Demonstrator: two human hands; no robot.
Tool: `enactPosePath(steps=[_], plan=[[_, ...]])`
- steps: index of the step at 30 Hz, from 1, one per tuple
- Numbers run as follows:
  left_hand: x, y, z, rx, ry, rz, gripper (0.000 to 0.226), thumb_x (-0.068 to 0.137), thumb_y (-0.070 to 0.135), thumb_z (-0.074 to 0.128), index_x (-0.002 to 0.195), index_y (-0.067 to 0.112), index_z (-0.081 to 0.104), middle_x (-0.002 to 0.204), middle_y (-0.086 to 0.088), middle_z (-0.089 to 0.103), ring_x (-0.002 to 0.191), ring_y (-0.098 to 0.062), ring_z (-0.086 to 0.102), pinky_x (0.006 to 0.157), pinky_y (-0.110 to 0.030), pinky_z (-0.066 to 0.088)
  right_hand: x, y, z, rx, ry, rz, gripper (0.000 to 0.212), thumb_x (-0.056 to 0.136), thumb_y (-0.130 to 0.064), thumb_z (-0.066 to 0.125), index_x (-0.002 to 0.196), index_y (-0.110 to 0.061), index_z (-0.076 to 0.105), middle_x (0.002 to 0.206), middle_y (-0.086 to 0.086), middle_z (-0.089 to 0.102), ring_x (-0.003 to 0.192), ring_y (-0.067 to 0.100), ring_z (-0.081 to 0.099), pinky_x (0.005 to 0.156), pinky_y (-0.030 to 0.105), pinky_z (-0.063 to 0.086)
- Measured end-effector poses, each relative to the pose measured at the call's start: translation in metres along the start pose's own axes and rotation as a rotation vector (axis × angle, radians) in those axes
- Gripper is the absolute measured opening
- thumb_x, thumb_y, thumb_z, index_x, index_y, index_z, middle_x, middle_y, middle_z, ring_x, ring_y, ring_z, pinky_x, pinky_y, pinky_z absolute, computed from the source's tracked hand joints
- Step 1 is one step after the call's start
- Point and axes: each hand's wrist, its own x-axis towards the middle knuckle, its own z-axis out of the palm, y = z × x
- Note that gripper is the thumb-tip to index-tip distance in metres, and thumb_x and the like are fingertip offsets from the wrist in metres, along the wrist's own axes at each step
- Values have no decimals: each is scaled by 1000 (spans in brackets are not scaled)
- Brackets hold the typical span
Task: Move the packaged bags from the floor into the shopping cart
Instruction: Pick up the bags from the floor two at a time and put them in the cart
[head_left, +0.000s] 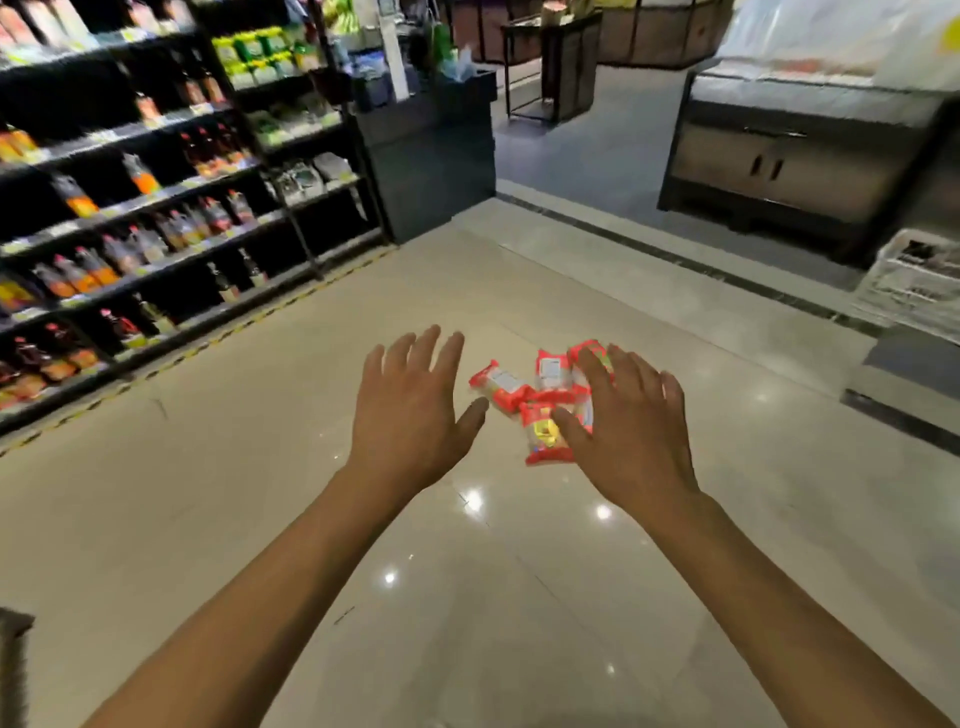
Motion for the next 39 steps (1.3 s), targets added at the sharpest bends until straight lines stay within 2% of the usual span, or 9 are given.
enactPosePath(steps=[4,11,14,17,20,25,32,36,39], plan=[[44,6,33,-49,-47,44,79,89,65,31,150,16,45,153,-14,50,138,-38,49,114,-56,37,29,30,12,-53,-42,71,66,96,-55,45,152,-21,37,157,13,38,144,33,35,116,52,23],[165,-16,109,-144,-72,77,73,95,61,44,154,17,40,159,-13,43,145,-37,41,119,-57,30,138,43,59,-138,-108,131,68,99,-58,38,157,-24,25,164,9,25,150,28,21,121,48,14],[227,-30,136,-171,-125,99,76,93,61,39,155,17,37,161,-13,40,147,-37,38,120,-56,27,197,41,76,-164,-141,163,69,99,-59,37,157,-25,23,165,9,23,151,28,20,121,48,13],[289,-38,159,-184,-139,132,79,90,63,36,155,17,38,161,-13,40,147,-37,37,120,-56,27,254,43,91,-194,-135,170,70,98,-60,37,157,-25,23,165,9,24,151,28,22,120,48,17],[344,-35,184,-173,-188,162,76,94,61,46,155,17,36,161,-14,40,147,-37,37,120,-55,29,303,59,107,-215,-170,206,71,97,-61,40,157,-25,25,163,10,28,149,29,27,118,49,21],[435,-11,240,-193,-252,161,74,95,58,47,154,16,37,160,-13,41,146,-36,38,119,-53,30,376,119,153,-129,-188,273,70,97,-58,43,155,-23,29,160,10,34,147,29,30,117,49,23],[565,47,364,-145,-416,60,76,95,59,50,156,16,34,161,-12,40,147,-34,38,120,-51,31,507,247,282,-11,-358,325,68,96,-56,47,152,-22,32,157,9,39,144,29,35,116,48,25],[624,79,477,-122,-523,11,72,96,56,49,155,16,36,158,-12,43,145,-35,39,118,-49,33,569,324,390,6,-485,337,69,96,-56,46,153,-22,29,157,9,39,143,30,36,117,50,27],[645,99,585,-129,-576,-30,72,95,59,48,152,15,39,157,-13,45,143,-37,41,116,-51,35,592,372,491,7,-561,336,66,97,-54,46,152,-21,32,150,11,46,137,31,42,110,47,31]])
